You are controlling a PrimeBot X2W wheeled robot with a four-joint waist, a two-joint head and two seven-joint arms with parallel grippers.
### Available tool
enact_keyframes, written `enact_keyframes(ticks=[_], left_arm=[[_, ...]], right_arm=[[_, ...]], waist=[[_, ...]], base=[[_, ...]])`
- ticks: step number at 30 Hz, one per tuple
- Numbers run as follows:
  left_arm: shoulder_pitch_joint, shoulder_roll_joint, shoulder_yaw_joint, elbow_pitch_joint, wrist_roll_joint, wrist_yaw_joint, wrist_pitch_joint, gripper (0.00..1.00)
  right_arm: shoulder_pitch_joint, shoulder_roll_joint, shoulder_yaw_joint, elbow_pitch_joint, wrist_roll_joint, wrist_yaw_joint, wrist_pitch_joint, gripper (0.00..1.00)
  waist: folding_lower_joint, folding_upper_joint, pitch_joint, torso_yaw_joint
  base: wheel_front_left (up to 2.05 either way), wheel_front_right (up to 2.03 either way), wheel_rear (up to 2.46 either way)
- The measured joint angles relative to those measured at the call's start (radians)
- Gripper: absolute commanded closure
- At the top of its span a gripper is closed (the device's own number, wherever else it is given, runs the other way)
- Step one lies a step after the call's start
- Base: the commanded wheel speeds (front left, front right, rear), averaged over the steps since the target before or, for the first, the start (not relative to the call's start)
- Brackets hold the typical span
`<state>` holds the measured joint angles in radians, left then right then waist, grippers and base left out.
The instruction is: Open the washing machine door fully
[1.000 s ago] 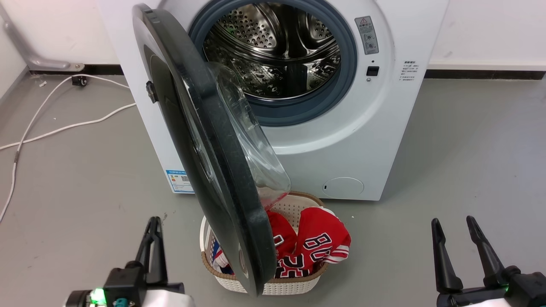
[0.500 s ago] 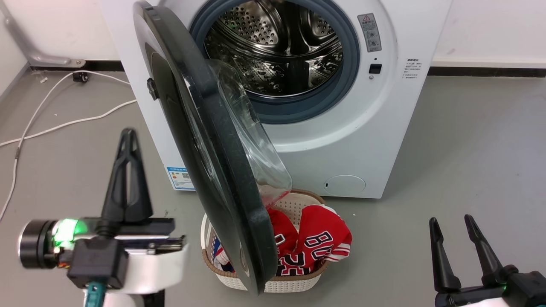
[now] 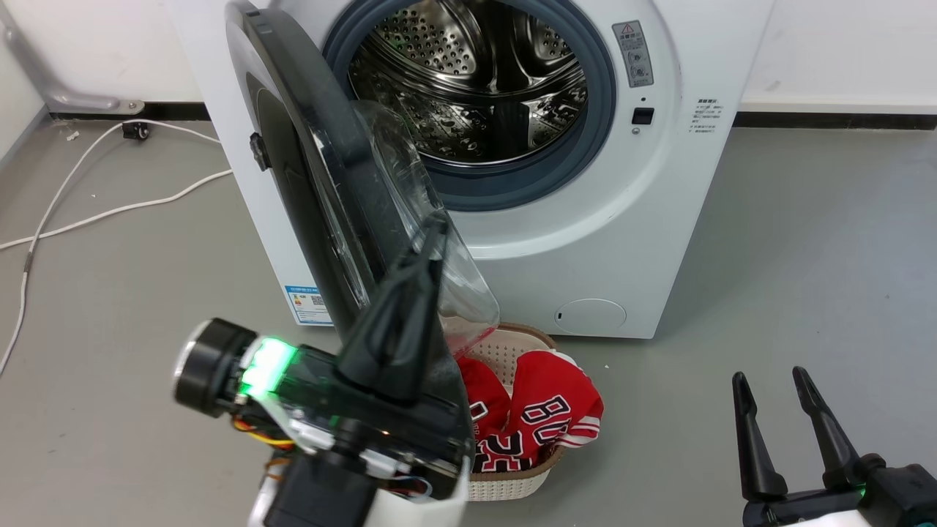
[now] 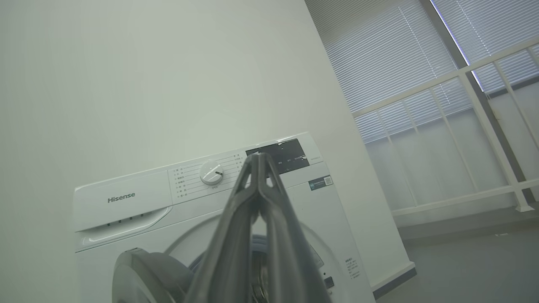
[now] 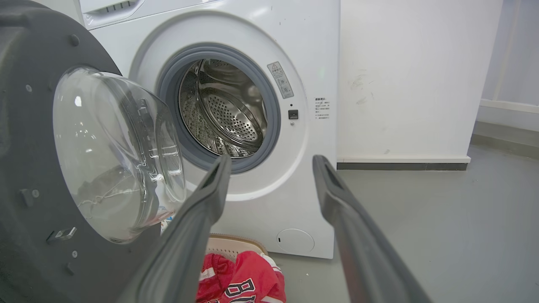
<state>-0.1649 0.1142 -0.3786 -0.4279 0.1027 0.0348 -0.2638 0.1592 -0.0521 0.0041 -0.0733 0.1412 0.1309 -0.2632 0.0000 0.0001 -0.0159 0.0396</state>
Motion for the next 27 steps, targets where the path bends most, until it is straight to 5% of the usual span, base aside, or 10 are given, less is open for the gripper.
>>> enact_keyframes(ticks=[27], left_arm=[[0.022,-0.038,-0.325,0.181,-0.073,-0.017,0.000,1.00]], right_arm=[[-0.016,0.000,0.025,0.002,-0.001,0.000,0.000,0.00]], waist=[[0.0000,0.0000,0.019,0.013]], base=[[0.00,0.00,0.00]])
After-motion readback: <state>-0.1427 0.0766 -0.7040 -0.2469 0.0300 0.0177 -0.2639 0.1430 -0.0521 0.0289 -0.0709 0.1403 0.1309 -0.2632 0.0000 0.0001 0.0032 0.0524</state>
